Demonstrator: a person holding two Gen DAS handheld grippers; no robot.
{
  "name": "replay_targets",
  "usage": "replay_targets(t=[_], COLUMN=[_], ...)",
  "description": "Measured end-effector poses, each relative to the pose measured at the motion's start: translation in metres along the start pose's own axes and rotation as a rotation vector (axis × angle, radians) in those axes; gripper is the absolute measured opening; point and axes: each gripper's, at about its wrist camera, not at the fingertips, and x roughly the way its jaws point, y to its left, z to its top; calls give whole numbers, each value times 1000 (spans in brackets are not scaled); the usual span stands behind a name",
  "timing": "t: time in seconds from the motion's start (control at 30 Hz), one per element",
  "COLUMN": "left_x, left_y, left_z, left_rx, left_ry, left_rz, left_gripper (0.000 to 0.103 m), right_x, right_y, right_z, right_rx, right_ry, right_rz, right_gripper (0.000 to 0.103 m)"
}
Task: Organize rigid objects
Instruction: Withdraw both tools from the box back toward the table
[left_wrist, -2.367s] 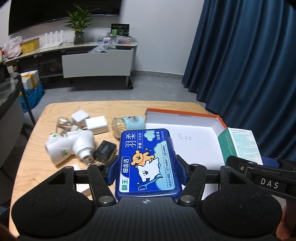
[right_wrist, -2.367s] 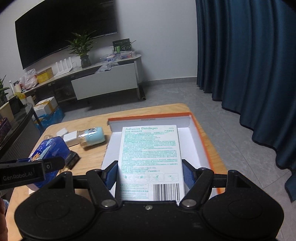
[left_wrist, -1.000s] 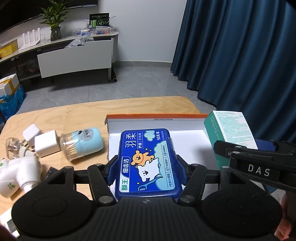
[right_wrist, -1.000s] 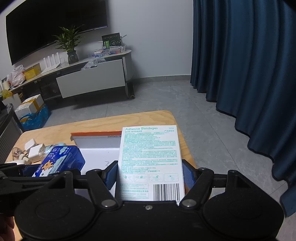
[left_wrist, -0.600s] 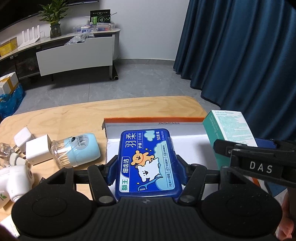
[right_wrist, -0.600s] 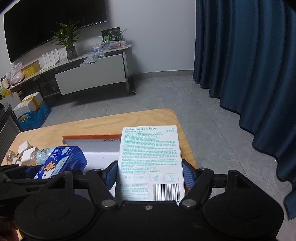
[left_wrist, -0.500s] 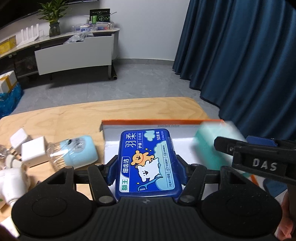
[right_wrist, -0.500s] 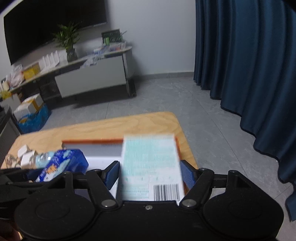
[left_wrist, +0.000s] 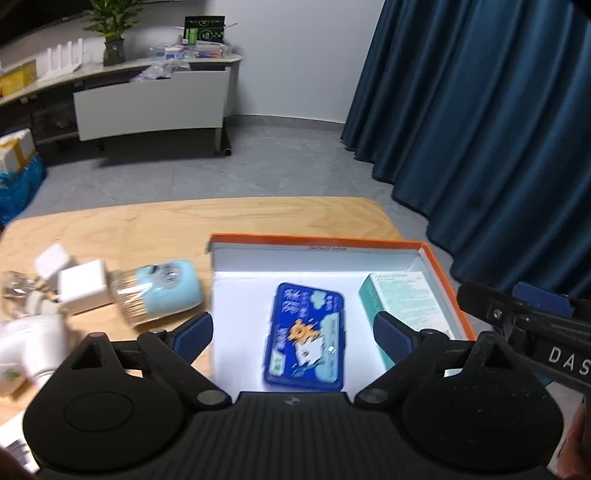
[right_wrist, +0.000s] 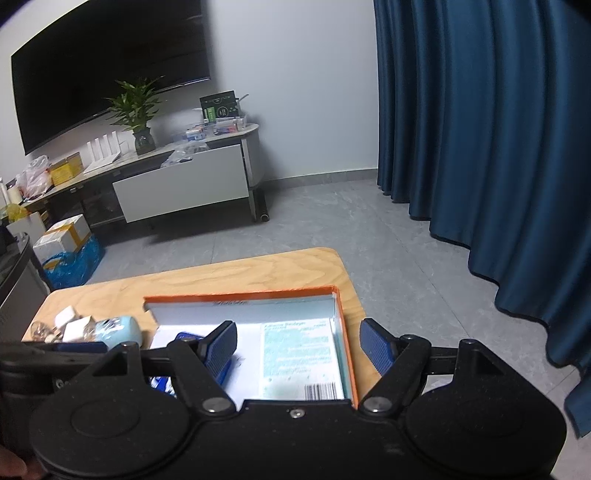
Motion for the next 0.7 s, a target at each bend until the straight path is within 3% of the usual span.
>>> replay_targets(t=[0.3, 0.7], left_x=[-35, -67], left_y=[14, 52], left_z=[-16, -39], left_rx=[27, -14], left_ry=[-20, -31], left_rz=[82, 141], left_gripper=[99, 100], right_x=[-26, -45], right_y=[17, 65], right_z=[-16, -36], right_rx=[1, -75], right_ry=[16, 49], right_rz=[28, 112], right_gripper=[88, 88])
